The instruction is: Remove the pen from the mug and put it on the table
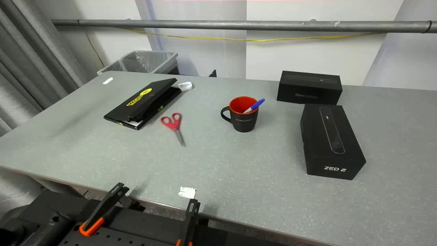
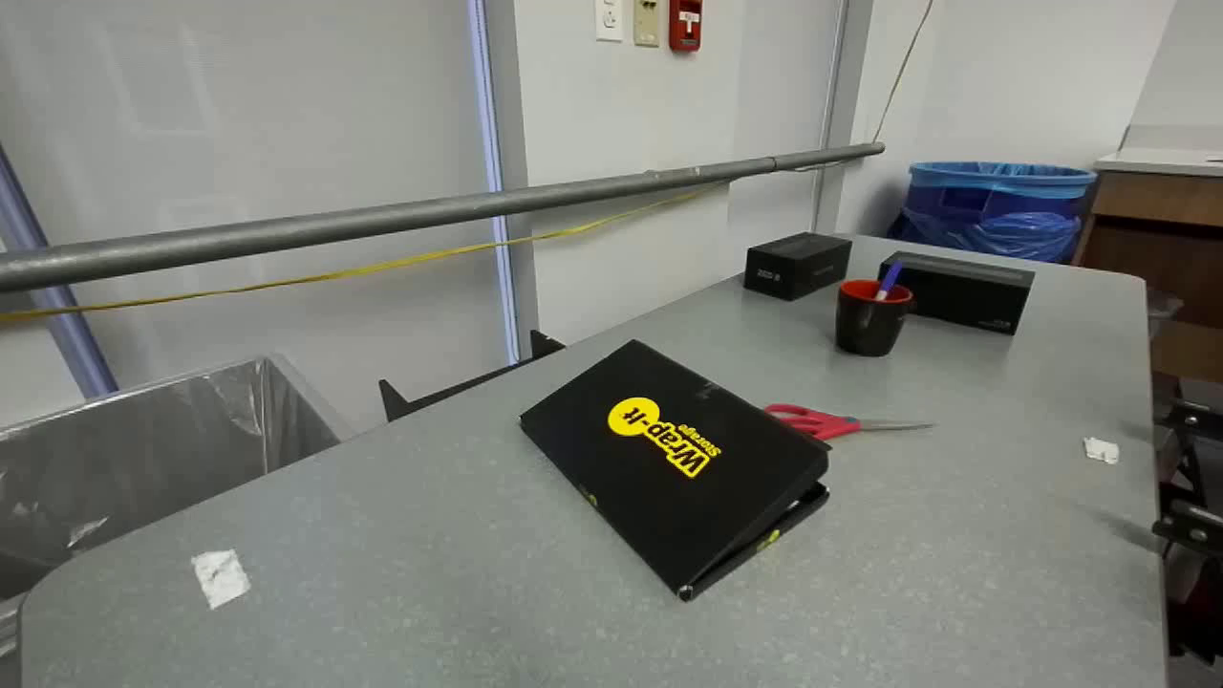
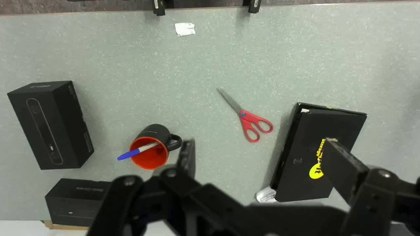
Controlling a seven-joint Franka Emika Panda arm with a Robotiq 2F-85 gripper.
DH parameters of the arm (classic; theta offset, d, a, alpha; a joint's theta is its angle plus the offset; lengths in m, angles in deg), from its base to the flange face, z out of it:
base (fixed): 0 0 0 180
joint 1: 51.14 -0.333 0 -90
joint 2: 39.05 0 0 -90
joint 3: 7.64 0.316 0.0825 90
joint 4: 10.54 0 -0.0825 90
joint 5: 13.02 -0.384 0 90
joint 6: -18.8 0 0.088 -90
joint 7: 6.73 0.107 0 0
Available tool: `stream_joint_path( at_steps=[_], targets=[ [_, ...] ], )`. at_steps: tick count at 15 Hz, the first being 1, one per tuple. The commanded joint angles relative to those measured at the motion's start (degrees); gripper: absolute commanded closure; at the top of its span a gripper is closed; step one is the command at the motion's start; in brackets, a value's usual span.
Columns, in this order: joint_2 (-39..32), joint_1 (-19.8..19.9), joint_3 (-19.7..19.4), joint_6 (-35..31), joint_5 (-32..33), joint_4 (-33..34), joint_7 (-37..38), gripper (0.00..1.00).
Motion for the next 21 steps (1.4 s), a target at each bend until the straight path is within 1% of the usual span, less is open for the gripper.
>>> stream_joint_path(
  at_steps=[1,6,8,11,14,17,19,20,21],
  targets=[
    [-0.1,0.2,0.2,0.2,-0.1,0.1,-0.2,0.00],
    [-0.3,0.2,0.2,-0.2,-0.1,0.1,-0.2,0.00],
    [-1.3,2.0,0.4,-2.4,1.4,-0.1,1.1,0.00],
    [-4.9,6.5,0.0,-7.4,6.1,-0.5,4.1,0.00],
    [-11.1,12.2,-1.1,-13.9,9.7,-0.1,8.6,0.00],
    [-18.1,16.8,-1.3,-20.5,11.1,1.4,14.3,0.00],
    [-20.9,17.8,-1.9,-20.9,10.0,2.5,16.0,0.00],
    [-17.1,16.3,-2.3,-19.9,9.9,0.0,13.1,0.00],
    [-18.6,16.7,-2.5,-20.3,9.9,0.5,13.9,0.00]
  ],
)
